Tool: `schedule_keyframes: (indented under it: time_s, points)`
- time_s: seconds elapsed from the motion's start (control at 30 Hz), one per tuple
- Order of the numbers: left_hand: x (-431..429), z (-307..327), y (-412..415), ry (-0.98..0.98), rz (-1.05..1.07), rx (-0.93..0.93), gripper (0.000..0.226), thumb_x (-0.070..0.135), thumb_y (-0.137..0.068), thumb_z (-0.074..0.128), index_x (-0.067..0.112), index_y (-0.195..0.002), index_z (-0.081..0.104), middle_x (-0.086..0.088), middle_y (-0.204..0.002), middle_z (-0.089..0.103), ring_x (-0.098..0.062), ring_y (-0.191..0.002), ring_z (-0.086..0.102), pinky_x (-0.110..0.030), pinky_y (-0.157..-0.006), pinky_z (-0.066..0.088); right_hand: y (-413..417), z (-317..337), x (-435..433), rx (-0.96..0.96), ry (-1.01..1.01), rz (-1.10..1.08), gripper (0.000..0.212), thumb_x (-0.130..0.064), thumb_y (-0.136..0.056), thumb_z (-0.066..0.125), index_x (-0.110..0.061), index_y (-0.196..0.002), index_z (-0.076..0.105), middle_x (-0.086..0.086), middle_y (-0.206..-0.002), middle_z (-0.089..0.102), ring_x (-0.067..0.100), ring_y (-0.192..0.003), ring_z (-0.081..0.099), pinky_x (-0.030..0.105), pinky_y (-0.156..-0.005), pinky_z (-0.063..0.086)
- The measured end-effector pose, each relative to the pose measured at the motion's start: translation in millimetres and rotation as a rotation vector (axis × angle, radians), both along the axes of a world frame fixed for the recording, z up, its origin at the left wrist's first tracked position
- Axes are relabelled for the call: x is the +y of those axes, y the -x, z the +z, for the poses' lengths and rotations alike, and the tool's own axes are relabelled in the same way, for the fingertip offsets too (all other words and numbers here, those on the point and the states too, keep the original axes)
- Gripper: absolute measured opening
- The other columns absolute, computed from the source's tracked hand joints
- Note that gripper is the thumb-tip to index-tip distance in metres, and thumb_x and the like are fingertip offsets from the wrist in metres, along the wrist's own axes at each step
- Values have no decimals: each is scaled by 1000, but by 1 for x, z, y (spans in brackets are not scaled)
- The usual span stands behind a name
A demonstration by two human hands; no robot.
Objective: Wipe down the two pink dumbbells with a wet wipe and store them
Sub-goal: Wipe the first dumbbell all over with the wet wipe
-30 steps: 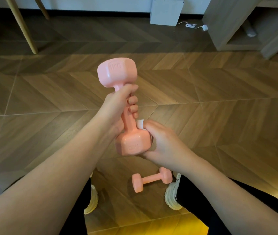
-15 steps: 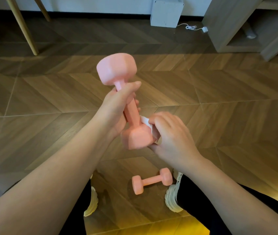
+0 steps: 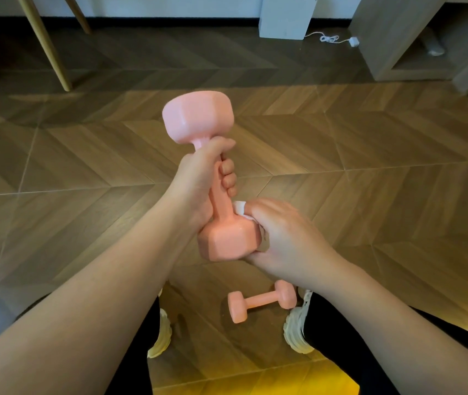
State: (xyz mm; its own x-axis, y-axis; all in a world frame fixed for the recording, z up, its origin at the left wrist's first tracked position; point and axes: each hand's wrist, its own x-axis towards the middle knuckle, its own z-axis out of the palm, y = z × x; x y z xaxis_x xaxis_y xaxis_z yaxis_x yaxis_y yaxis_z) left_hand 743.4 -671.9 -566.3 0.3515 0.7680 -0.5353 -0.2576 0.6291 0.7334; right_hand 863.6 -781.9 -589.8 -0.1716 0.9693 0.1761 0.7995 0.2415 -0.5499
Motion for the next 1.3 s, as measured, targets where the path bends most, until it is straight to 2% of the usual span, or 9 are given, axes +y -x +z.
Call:
schedule_keyframes:
  time_s: [0.13,0.3,0.5,0.63,0.77,0.9,1.03,1.2,1.3]
  points:
    - [1,3,1,-44,-33,-11,30,21,-93,58,20,-68,41,5,-50,35,-10,-41,32,-21,-40,30,1,-1,-3,-21,-171,-92,43,-35,-64,83,-16,-93,58,-5,-87,57,9,-85,47,16,-74,25]
    - [-1,5,2,-43,-59,-47,30,20,-94,55,19,-69,39,5,-49,31,-11,-41,29,-23,-39,30,1,-3,3,105,136,25,40,-29,-72,81,-28,-94,48,-15,-92,46,7,-86,47,29,-71,41]
    - [1,10,3,-78,-59,-132,27,21,-95,52,20,-73,38,6,-49,31,-9,-40,29,-21,-38,29,-3,2,-1,13,-148,-57,45,-38,-66,81,-22,-95,50,-19,-92,37,-6,-82,31,13,-72,30]
    - [-4,5,1,-96,-57,-123,31,20,-95,53,19,-67,39,4,-50,34,-10,-41,30,-22,-39,30,-3,-1,4,9,58,40,39,-31,-71,82,-22,-94,53,-14,-92,48,9,-88,51,25,-72,35]
    - [-4,4,2,-275,-27,23,18,23,-88,65,14,-78,53,1,-64,53,-12,-53,48,-25,-54,43,-7,1,1,-90,-174,-94,39,-30,-64,82,-12,-91,61,-5,-85,57,13,-86,50,19,-75,27]
    - [-4,-3,3,-162,10,83,19,22,-88,71,17,-91,53,3,-67,52,-12,-57,51,-29,-57,44,-7,-1,0,-145,-165,-95,42,-30,-63,87,-11,-93,64,1,-91,64,19,-90,57,24,-81,34]
    - [-6,-4,3,-45,35,77,24,25,-90,68,19,-75,51,5,-55,46,-11,-45,42,-24,-47,35,-1,-1,3,-101,-9,4,44,-38,-67,84,-16,-100,64,-5,-94,64,14,-93,55,32,-85,43]
    - [1,1,4,-3,107,3,29,25,-92,62,20,-72,41,7,-50,35,-10,-39,31,-20,-40,31,0,1,4,-41,-162,-98,57,-43,-57,91,-17,-95,57,-16,-89,53,6,-85,46,12,-78,27]
    - [-1,0,4,-10,63,15,27,20,-90,58,19,-70,40,6,-50,34,-11,-39,30,-20,-40,31,1,-1,4,80,13,-11,51,-40,-66,87,-34,-91,43,-29,-83,39,-3,-79,35,14,-72,30]
